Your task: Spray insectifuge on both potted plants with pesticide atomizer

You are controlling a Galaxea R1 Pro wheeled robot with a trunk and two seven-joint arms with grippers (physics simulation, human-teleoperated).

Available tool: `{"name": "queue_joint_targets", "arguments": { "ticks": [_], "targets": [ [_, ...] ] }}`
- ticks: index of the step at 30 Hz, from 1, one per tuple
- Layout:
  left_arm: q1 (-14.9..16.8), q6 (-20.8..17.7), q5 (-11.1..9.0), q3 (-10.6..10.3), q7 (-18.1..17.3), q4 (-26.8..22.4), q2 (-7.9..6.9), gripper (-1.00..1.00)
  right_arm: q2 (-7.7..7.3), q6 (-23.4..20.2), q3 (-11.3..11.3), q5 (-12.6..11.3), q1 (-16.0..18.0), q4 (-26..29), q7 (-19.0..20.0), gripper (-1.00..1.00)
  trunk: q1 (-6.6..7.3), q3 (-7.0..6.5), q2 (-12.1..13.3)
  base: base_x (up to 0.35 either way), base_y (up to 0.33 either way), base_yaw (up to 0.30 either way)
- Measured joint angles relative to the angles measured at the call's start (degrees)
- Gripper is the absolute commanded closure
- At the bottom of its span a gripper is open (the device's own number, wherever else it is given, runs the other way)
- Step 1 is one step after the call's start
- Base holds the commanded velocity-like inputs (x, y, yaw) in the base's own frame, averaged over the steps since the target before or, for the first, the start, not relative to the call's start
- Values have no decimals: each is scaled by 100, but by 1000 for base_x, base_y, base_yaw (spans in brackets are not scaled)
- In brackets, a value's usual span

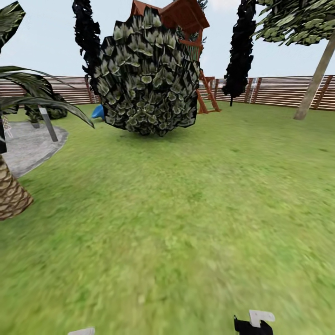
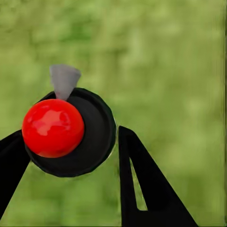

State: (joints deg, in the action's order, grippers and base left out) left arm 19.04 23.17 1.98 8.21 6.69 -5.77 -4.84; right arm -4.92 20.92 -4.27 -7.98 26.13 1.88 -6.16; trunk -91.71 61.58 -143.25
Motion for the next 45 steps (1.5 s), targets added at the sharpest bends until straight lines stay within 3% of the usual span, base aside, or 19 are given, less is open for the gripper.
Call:
{"name": "queue_joint_targets", "arguments": {
  "ticks": [10,19,22,26,36,45],
  "targets": [
    [0,-7,0,1,0,0,-8,100,9,9,7,-25,-3,9,-9,-100,0,0,0,339,-76,8],
    [-1,-1,0,1,5,-2,-9,100,9,11,8,-26,2,8,-10,-100,0,0,0,318,-135,193],
    [2,0,-15,14,8,-13,-83,100,9,11,7,-20,2,8,-5,-100,0,0,0,303,-167,23],
    [1,-2,-263,14,13,-22,-174,100,3,22,7,-18,2,8,0,-100,0,0,0,302,-167,3],
    [0,-2,-350,-5,3,-17,-174,100,-4,796,1,-3,-96,-1,18,-100,0,0,0,302,-167,0],
    [1,-1,-351,-12,4,-18,-166,100,20,863,-5,-10,-110,3,20,-100,0,0,0,324,-74,45]
  ]
}}
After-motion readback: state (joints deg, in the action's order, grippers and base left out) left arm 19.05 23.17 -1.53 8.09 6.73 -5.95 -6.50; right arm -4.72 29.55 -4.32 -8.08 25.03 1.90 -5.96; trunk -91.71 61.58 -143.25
